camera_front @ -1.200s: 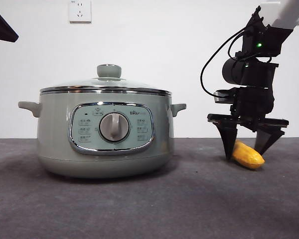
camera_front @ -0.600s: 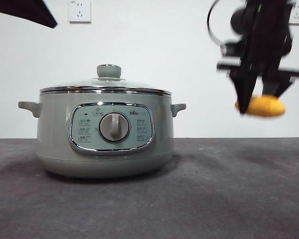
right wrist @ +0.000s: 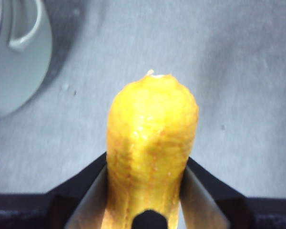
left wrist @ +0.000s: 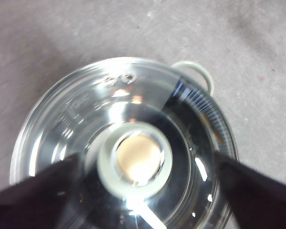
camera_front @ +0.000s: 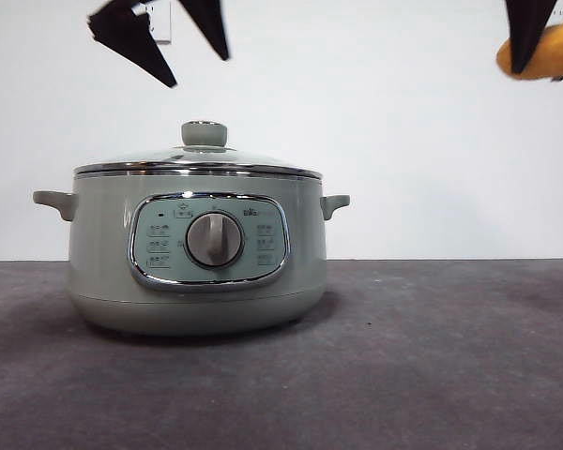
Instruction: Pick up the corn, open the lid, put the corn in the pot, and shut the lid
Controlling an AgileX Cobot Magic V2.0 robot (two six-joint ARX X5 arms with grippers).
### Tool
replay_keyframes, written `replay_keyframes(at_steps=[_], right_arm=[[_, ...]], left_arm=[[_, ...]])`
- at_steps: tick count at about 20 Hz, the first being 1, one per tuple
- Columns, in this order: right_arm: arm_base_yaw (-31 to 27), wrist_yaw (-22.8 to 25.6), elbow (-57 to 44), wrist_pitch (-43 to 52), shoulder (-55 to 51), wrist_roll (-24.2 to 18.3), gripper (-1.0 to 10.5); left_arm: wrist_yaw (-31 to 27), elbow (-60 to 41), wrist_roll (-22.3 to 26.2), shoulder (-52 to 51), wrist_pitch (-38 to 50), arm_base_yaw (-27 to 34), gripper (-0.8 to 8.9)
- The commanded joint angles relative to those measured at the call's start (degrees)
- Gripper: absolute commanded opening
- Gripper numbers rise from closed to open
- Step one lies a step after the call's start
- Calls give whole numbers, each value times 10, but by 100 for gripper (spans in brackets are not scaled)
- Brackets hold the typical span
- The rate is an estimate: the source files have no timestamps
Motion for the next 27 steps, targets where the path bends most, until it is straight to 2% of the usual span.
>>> replay_keyframes(at_steps=[1,3,5,10,12,15,17,20,21,27], right_arm=[[1,0,-2,-14,-20,0,-8],[1,0,-2,-21,-40,0,-8],[1,0,-2,-22,-57,0,-8],[1,0,-2,-43,-79,0,-8],[1,0,-3,-43,-86,0,-8],[1,0,-3,-43,-88,0,-8],[1,0,-3,-43,-88,0,-8],[1,0,-3,-43,-88,0,-8],[1,0,-3,-43,-88,0,-8],[1,-2,-3,-35,-86,0,-8]], left_arm=[[-25,6,21,30,-3,-14,673],[-67,6,25,47,-8,-27,674],[-85,6,30,57,-12,-32,669],[-87,6,28,76,-23,-31,648],[-87,6,28,84,-27,-29,570],[-86,6,28,87,-22,-30,556],[-86,6,28,87,-22,-30,398],[-86,6,28,87,-28,-30,46],[-86,6,28,87,-30,-30,-21],[-87,7,32,83,-28,-34,-9]])
